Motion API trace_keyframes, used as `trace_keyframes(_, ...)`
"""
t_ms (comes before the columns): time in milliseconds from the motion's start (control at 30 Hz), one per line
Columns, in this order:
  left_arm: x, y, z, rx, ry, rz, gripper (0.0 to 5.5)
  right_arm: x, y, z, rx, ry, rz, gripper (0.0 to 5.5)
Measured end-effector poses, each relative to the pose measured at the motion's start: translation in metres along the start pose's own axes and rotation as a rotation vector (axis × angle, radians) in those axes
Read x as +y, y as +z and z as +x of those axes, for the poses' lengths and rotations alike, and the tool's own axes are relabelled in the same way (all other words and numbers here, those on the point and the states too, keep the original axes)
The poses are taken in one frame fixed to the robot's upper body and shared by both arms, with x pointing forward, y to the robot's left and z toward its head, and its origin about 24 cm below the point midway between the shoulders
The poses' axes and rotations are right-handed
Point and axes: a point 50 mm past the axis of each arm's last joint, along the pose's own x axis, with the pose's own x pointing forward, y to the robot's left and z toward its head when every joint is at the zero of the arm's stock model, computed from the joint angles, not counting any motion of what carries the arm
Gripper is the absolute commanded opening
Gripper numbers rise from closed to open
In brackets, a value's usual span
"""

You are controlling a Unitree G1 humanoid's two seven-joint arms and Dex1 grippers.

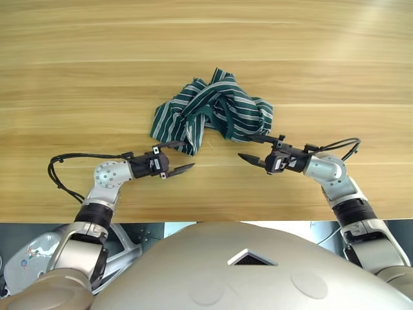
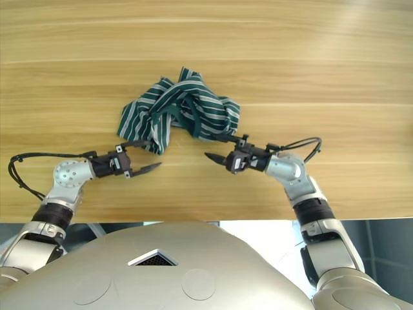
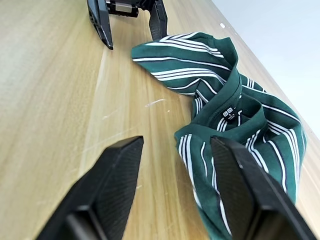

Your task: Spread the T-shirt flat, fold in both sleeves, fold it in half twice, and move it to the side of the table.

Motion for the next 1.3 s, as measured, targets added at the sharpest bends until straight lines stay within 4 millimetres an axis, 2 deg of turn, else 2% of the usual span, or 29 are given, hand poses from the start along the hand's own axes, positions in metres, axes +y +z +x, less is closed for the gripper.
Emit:
trace_keyframes(500,0.0077,-0.0027,-0.0050,0.016,0.016,0.027,3.10,-0.0004,0.0003,0.0042,-0.009,0.014,-0.003,2.48)
trace_keyframes(1300,0.0077,-0.0049,-0.0061,0.012,0.052,0.034,3.10,-0.0045,-0.0079,0.0100,0.025,0.020,-0.011,2.48)
